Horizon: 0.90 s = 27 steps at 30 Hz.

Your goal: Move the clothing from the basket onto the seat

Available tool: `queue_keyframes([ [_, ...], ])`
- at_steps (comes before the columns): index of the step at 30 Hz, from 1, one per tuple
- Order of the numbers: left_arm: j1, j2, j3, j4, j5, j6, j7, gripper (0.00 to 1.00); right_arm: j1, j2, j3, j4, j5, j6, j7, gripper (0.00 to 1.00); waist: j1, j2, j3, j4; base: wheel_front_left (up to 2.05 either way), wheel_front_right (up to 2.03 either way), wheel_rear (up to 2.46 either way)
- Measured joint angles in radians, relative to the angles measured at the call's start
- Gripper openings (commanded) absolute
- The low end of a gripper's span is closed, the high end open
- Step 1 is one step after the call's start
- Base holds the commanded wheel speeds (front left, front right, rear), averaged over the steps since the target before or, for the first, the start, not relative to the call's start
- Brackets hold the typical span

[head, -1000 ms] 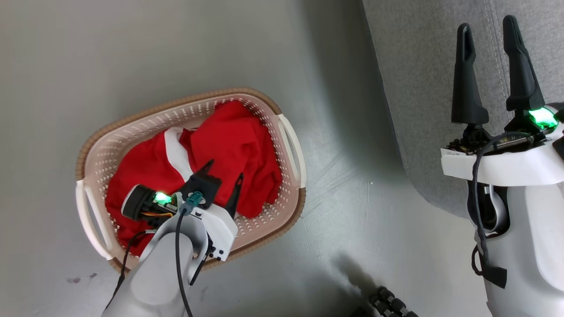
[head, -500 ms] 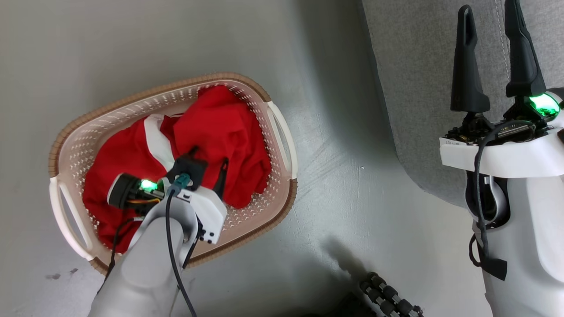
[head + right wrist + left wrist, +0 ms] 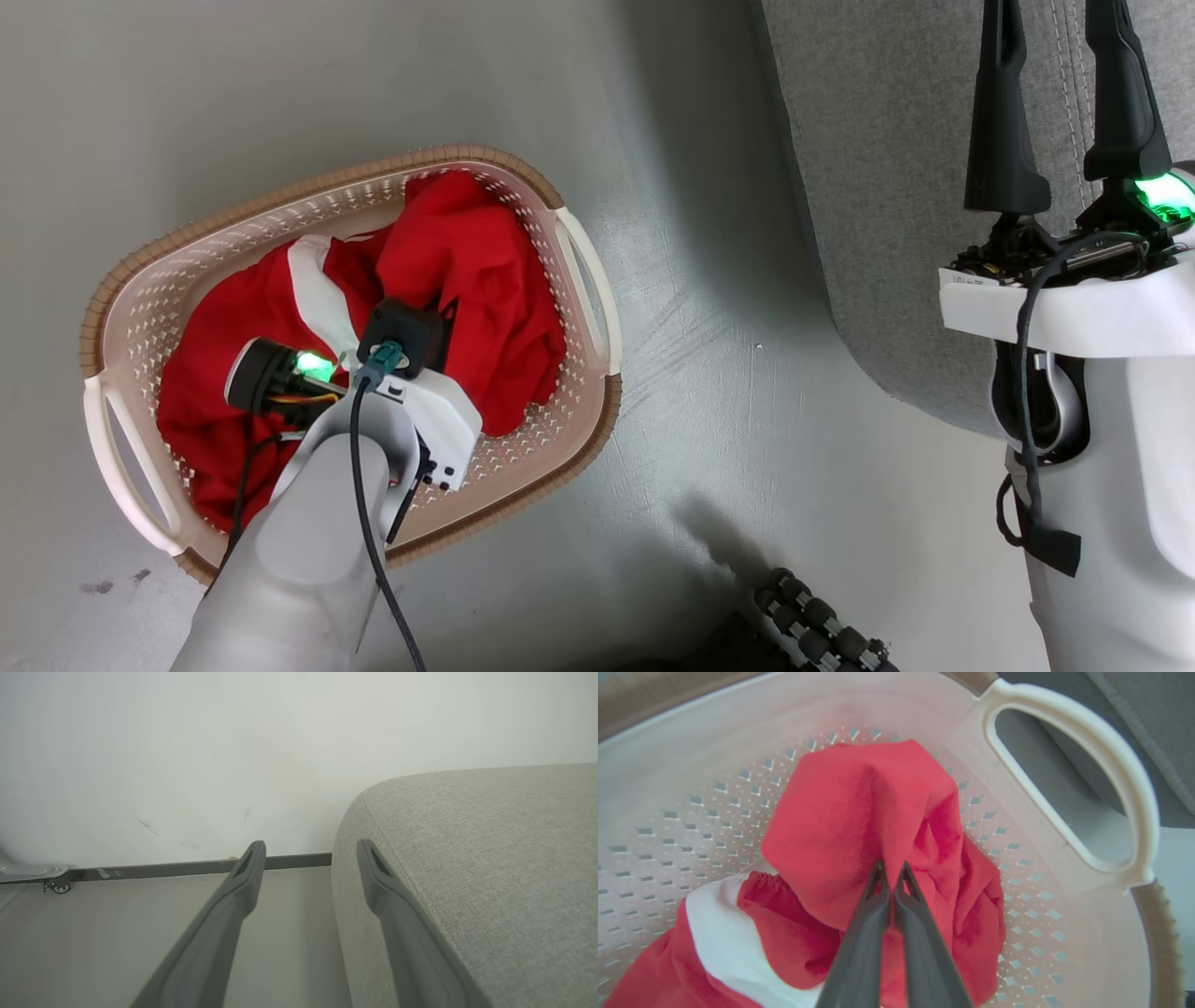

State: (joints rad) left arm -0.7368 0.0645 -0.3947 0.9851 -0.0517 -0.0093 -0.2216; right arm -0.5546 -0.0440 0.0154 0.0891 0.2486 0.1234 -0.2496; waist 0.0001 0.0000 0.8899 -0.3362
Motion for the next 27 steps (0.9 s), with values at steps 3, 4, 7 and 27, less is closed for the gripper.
queue_keyframes([
  [3, -0.008, 0.001, -0.003, -0.001, 0.002, -0.001, -0.005, 0.0, -0.001, 0.0, 0.0, 0.003, 0.004, 0.0, 0.0, 1.0, 0.0, 0.0, -0.006, 0.003, 0.0, 0.0, 0.0],
  [4, -0.009, 0.001, -0.004, -0.002, 0.003, -0.001, -0.009, 0.0, -0.002, 0.0, 0.0, 0.003, 0.004, 0.0, 0.0, 1.0, 0.0, 0.0, -0.008, 0.004, 0.0, 0.0, 0.0],
  [7, -0.009, 0.005, -0.005, -0.011, 0.003, -0.001, -0.015, 0.0, -0.005, 0.0, -0.002, 0.004, 0.004, 0.0, -0.002, 1.0, 0.0, 0.0, -0.016, 0.009, 0.0, 0.0, 0.0],
  [27, 0.032, 0.029, 0.057, -0.272, -0.04, 0.01, -0.025, 0.0, -0.004, -0.001, -0.004, 0.036, -0.051, 0.0, -0.006, 1.0, -0.0001, 0.0, -0.107, 0.069, 0.0, 0.0, 0.0],
])
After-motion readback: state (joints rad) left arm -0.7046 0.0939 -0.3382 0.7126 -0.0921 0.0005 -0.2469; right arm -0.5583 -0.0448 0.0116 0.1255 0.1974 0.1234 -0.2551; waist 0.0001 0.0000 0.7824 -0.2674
